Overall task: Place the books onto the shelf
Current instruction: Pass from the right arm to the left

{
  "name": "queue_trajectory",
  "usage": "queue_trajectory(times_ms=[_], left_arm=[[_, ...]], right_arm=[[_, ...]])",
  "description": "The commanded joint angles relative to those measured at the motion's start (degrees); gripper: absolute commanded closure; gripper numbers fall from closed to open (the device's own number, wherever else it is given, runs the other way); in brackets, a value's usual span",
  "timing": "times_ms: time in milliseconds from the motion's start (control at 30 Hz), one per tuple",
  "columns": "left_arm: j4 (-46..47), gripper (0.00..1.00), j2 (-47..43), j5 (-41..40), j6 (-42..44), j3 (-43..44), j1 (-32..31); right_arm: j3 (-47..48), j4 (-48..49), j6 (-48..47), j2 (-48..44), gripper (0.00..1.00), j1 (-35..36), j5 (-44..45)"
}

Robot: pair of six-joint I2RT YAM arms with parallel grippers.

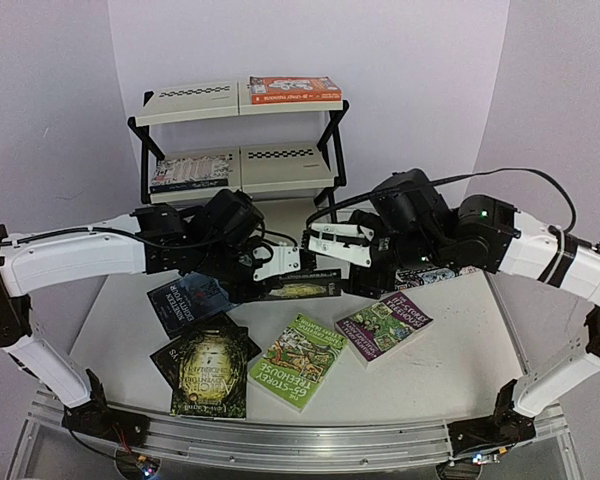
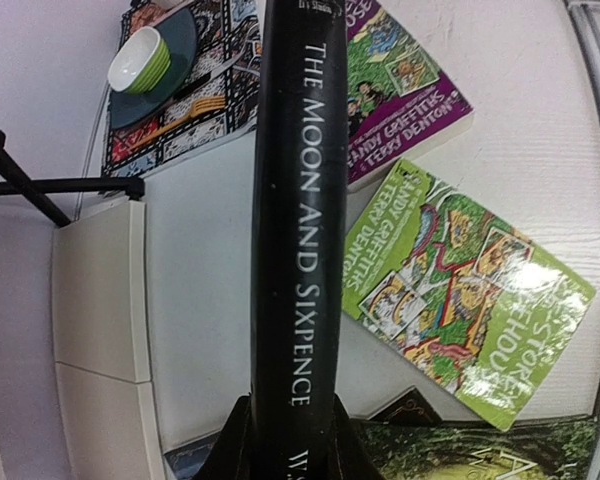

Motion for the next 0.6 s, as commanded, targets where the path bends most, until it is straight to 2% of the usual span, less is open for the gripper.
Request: queue_trajectory(times_ms=[0,200,333,400,567], left_arm=[[3.3,1.0,-7.3,-12.5,5.1,0.4,-0.1],[3.6,1.0,-10.4,-24.9,16.0,-0.3,-0.1],[8.8,1.0,-11.7,-30.3,28.9,-2.3,0.5],[13.5,1.0,-12.2,-31.5,34.2,-3.2,1.9],[18.1,1.0,-12.1,-29.9,42.4,-0.6,7.5]], right_arm=[[-3.0,4.1,0.5,-5.1,0.12,0.1,2.1],[-7.4,7.2,1.0,-8.6,0.05,0.0,3.2],[-8.8,7.5,1.0,-10.0,0.04,0.1,4.1],[-9.3,7.6,0.9,-10.7,0.04,0.0,4.5],[-10.2,7.7,0.5,-12.3,0.02,0.0,5.1]])
